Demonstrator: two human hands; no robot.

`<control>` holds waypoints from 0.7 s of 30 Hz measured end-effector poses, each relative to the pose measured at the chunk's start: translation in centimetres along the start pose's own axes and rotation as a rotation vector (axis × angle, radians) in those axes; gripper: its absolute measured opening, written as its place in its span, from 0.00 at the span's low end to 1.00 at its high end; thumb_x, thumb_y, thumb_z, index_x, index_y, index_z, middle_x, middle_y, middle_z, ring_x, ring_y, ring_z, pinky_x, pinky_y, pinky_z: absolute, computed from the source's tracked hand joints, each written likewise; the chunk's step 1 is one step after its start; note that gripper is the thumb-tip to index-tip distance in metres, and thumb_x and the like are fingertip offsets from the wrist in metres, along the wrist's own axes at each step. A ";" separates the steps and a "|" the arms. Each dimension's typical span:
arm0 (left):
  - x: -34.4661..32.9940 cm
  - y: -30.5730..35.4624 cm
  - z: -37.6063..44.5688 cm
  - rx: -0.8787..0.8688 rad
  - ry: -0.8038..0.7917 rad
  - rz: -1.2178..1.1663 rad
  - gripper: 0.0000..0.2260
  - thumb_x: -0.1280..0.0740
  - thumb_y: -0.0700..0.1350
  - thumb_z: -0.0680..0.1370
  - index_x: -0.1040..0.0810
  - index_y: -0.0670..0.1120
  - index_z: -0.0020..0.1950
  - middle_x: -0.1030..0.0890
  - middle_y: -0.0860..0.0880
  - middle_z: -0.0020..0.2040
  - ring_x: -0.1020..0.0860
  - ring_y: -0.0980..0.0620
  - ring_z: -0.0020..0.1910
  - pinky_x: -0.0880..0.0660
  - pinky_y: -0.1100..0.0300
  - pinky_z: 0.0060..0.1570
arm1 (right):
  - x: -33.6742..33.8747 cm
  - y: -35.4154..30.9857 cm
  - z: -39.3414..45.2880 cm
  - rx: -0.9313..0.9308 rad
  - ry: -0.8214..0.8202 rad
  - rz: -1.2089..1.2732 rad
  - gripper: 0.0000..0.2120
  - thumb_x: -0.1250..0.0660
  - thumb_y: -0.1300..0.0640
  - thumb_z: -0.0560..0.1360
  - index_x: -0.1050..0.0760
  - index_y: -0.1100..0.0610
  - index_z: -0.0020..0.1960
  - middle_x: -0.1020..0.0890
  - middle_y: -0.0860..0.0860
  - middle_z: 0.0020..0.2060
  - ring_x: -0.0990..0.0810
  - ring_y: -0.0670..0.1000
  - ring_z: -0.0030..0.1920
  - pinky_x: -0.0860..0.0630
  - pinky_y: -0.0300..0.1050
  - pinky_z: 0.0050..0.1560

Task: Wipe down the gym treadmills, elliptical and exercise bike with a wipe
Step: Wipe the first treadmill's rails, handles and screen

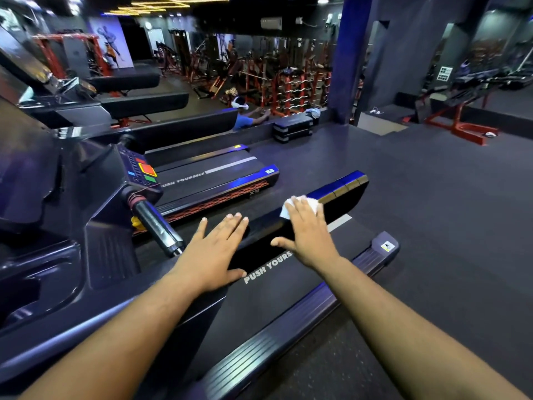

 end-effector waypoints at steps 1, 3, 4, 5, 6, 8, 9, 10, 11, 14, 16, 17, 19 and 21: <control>0.0 0.6 0.7 -0.014 0.001 0.009 0.50 0.34 0.67 0.76 0.65 0.50 0.83 0.61 0.51 0.84 0.61 0.53 0.82 0.59 0.40 0.79 | -0.2 -1.3 -0.4 0.102 -0.010 0.027 0.54 0.47 0.20 0.68 0.40 0.60 0.79 0.36 0.57 0.77 0.44 0.58 0.80 0.50 0.65 0.78; -0.2 1.7 2.3 -0.044 -0.003 0.048 0.50 0.35 0.67 0.77 0.65 0.49 0.83 0.61 0.51 0.84 0.60 0.53 0.82 0.59 0.40 0.79 | -0.6 -3.0 -1.6 0.298 -0.045 0.033 0.55 0.42 0.22 0.68 0.42 0.61 0.80 0.39 0.56 0.79 0.46 0.56 0.81 0.52 0.62 0.79; -0.3 2.1 3.0 -0.053 -0.009 0.069 0.49 0.35 0.66 0.77 0.65 0.48 0.83 0.61 0.50 0.84 0.60 0.52 0.82 0.59 0.40 0.79 | -0.8 -2.6 -1.8 0.340 -0.048 0.009 0.54 0.41 0.23 0.69 0.43 0.61 0.81 0.40 0.55 0.80 0.47 0.54 0.81 0.53 0.61 0.80; -0.3 2.6 3.7 -0.061 -0.015 0.082 0.49 0.35 0.66 0.77 0.65 0.48 0.83 0.60 0.50 0.84 0.60 0.52 0.83 0.58 0.40 0.79 | -0.6 -1.3 -1.5 0.336 -0.038 -0.013 0.53 0.42 0.23 0.69 0.43 0.59 0.81 0.40 0.54 0.81 0.47 0.52 0.81 0.52 0.62 0.79; -0.3 2.9 4.3 -0.068 -0.015 0.093 0.49 0.35 0.65 0.78 0.64 0.48 0.83 0.60 0.49 0.84 0.59 0.52 0.83 0.58 0.40 0.79 | -0.3 0.4 -0.9 0.292 -0.016 -0.027 0.53 0.43 0.23 0.70 0.42 0.59 0.81 0.39 0.53 0.80 0.45 0.51 0.81 0.49 0.64 0.78; -0.2 3.7 5.5 -0.089 -0.015 0.105 0.49 0.34 0.64 0.78 0.64 0.48 0.83 0.59 0.48 0.84 0.58 0.52 0.83 0.57 0.41 0.79 | 0.6 5.4 0.6 0.091 0.009 -0.015 0.51 0.43 0.24 0.70 0.42 0.57 0.81 0.37 0.53 0.79 0.44 0.52 0.80 0.45 0.66 0.76; -0.2 4.0 6.0 -0.099 -0.016 0.104 0.49 0.34 0.63 0.78 0.64 0.48 0.83 0.59 0.48 0.84 0.58 0.52 0.83 0.56 0.41 0.79 | 1.0 7.8 1.2 -0.037 0.008 0.018 0.49 0.43 0.25 0.71 0.42 0.56 0.81 0.38 0.53 0.79 0.45 0.53 0.80 0.46 0.67 0.76; -0.1 4.4 6.7 -0.110 -0.015 0.102 0.49 0.33 0.63 0.78 0.63 0.47 0.83 0.59 0.48 0.84 0.58 0.51 0.83 0.56 0.42 0.80 | 1.3 9.8 1.6 -0.159 0.011 0.047 0.48 0.44 0.25 0.72 0.43 0.56 0.81 0.40 0.53 0.79 0.47 0.54 0.81 0.47 0.67 0.77; -0.1 4.6 7.1 -0.118 -0.012 0.098 0.48 0.33 0.62 0.78 0.63 0.47 0.83 0.58 0.48 0.84 0.58 0.51 0.83 0.55 0.43 0.80 | 1.3 10.6 1.8 -0.231 0.014 0.067 0.49 0.46 0.24 0.72 0.44 0.56 0.81 0.41 0.53 0.79 0.48 0.55 0.81 0.48 0.66 0.77; -0.1 5.3 8.7 -0.143 -0.006 0.078 0.48 0.33 0.62 0.78 0.63 0.47 0.83 0.59 0.48 0.84 0.58 0.51 0.83 0.54 0.44 0.81 | 0.7 8.1 1.7 -0.044 0.007 0.068 0.52 0.47 0.21 0.70 0.41 0.60 0.78 0.37 0.56 0.77 0.44 0.59 0.79 0.48 0.65 0.78; -0.2 5.9 9.7 -0.156 0.002 0.063 0.48 0.33 0.61 0.78 0.62 0.47 0.83 0.59 0.48 0.84 0.58 0.51 0.83 0.54 0.45 0.81 | -0.2 6.7 0.9 0.093 -0.055 0.053 0.52 0.44 0.23 0.70 0.43 0.59 0.81 0.40 0.55 0.79 0.47 0.56 0.81 0.53 0.63 0.79; -0.3 6.2 10.2 -0.160 0.003 0.059 0.48 0.32 0.61 0.78 0.62 0.47 0.83 0.59 0.49 0.84 0.58 0.51 0.83 0.53 0.45 0.81 | -0.2 7.2 0.8 0.125 -0.065 0.036 0.52 0.44 0.23 0.71 0.44 0.57 0.82 0.41 0.53 0.80 0.48 0.54 0.81 0.53 0.62 0.79; -0.3 6.7 11.2 -0.171 0.001 0.063 0.48 0.32 0.61 0.78 0.62 0.47 0.83 0.59 0.48 0.84 0.58 0.51 0.83 0.53 0.44 0.81 | 0.6 9.9 1.2 0.116 -0.021 -0.022 0.51 0.49 0.21 0.71 0.44 0.54 0.82 0.40 0.51 0.81 0.47 0.51 0.81 0.50 0.67 0.78; -0.4 7.3 12.2 -0.182 0.009 0.069 0.48 0.33 0.61 0.78 0.62 0.47 0.83 0.60 0.48 0.84 0.58 0.50 0.83 0.52 0.44 0.81 | 1.5 14.1 1.8 -0.047 0.006 -0.005 0.50 0.53 0.19 0.70 0.44 0.51 0.81 0.41 0.50 0.81 0.47 0.51 0.81 0.49 0.71 0.76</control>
Point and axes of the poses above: each hand's wrist, its own z-axis towards the middle knuckle, its own x-axis out of the back of the hand, y = z × x, the point moved 6 cm from there along z, towards the middle knuckle
